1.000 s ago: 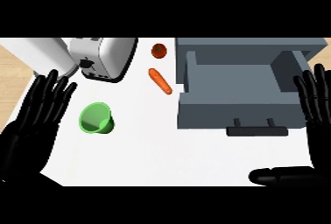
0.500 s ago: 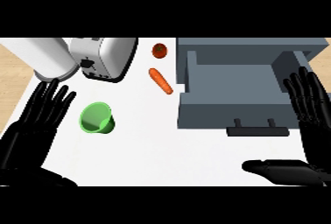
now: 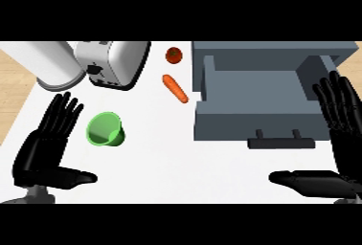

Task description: Pick up the cup, place it into the drawer and close the drawer

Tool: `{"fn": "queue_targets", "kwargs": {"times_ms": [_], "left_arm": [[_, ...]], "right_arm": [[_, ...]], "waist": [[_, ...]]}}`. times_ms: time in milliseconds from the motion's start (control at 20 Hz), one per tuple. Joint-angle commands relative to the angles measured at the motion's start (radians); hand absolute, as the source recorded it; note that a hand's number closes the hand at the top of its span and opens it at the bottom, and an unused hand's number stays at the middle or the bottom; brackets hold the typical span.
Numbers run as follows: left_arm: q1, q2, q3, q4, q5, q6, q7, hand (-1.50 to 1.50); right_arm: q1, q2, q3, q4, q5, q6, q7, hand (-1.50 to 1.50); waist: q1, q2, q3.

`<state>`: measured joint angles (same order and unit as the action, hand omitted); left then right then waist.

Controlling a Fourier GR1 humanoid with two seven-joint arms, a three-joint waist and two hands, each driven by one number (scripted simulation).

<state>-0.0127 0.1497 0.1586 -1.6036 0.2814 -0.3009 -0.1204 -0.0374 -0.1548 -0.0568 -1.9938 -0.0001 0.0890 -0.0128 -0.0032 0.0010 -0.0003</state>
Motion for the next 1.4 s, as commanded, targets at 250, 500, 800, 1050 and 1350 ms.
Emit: {"fn": "queue_targets", "kwargs": {"times_ms": [250, 500, 800, 1050, 1350], "left_arm": [[-0.025, 0.036, 0.053, 0.260, -0.109, 0.002, -0.167, -1.50], [-0.176, 0.063, 0.078, 0.636, -0.202, 0.026, -0.344, -1.50], [-0.247, 0.089, 0.113, 0.935, -0.218, -0.016, -0.567, -1.50], [-0.407, 0.123, 0.140, 1.222, -0.257, 0.001, -0.717, -1.50], [-0.447, 0.186, 0.156, 1.364, -0.264, -0.078, -0.820, -1.50]], "right_arm": [[-0.028, 0.026, 0.008, 0.045, 0.040, -0.005, -0.018, -1.50], [-0.056, 0.016, -0.012, 0.028, 0.014, 0.001, 0.026, -1.50], [-0.044, -0.006, -0.056, 0.038, -0.031, 0.046, -0.004, -1.50], [-0.017, 0.006, -0.033, 0.042, 0.009, 0.048, -0.031, -1.50], [-0.093, 0.014, -0.027, 0.021, -0.006, 0.029, 0.072, -1.50]], "waist": [[0.003, -0.001, 0.000], [-0.003, 0.001, 0.000], [-0.004, 0.001, 0.000], [-0.010, 0.003, -0.001], [-0.013, 0.005, -0.002]]}}
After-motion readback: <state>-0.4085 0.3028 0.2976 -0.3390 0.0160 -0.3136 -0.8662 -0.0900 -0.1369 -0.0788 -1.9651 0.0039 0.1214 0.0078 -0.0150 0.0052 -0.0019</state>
